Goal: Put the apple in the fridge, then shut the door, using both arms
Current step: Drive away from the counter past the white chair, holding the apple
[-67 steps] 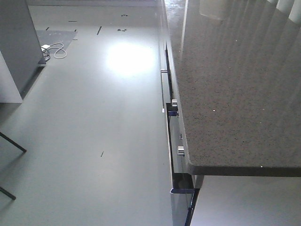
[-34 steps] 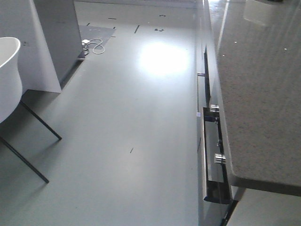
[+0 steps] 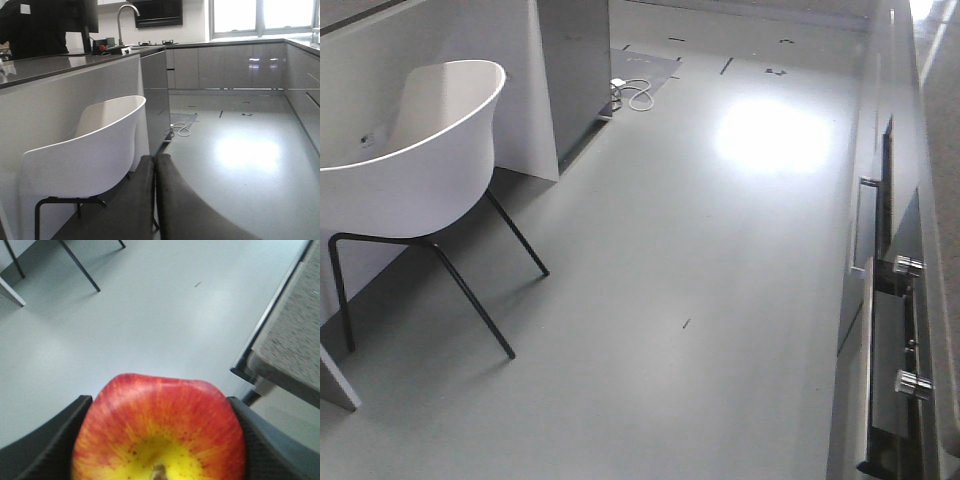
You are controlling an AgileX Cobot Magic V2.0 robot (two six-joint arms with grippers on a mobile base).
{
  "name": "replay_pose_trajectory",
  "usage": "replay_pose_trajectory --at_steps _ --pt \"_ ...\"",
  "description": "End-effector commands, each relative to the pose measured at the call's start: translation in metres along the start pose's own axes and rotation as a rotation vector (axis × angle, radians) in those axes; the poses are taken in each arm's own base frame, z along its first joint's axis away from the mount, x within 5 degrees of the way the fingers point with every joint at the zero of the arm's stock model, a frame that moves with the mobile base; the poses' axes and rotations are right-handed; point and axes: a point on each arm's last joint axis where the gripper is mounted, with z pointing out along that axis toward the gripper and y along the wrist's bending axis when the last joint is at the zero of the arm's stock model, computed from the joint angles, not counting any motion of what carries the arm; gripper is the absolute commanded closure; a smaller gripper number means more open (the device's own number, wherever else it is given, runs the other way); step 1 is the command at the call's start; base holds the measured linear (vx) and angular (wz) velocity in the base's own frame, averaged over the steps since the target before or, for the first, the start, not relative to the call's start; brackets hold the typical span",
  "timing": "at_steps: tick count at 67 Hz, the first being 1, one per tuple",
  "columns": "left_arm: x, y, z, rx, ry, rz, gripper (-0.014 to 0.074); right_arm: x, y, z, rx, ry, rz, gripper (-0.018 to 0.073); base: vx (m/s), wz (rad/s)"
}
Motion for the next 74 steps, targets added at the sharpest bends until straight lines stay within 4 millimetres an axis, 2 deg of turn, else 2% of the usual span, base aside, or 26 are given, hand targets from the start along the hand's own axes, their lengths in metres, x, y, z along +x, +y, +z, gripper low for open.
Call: replay_pose_trajectory --at_steps 1,37,74 --pt "-0.0132 -0.0011 -0.0022 0.015 -0.101 0.000 0.0603 -0.0105 0.0007 -0.0043 0.001 -0.075 -0.001 0.0447 0.01 0.39" --pt "-0.0132 -0.0011 -0.0022 0.015 -0.101 0.000 0.0603 -0.0105 0.0007 -0.0043 0.001 -0.075 -0.001 0.0447 0.01 0.40" --pt "-0.0132 -0.0011 -0.0022 0.015 -0.101 0.000 0.0603 -0.0105 0.0007 -0.0043 0.001 -0.075 -0.001 0.0447 0.03 0.54"
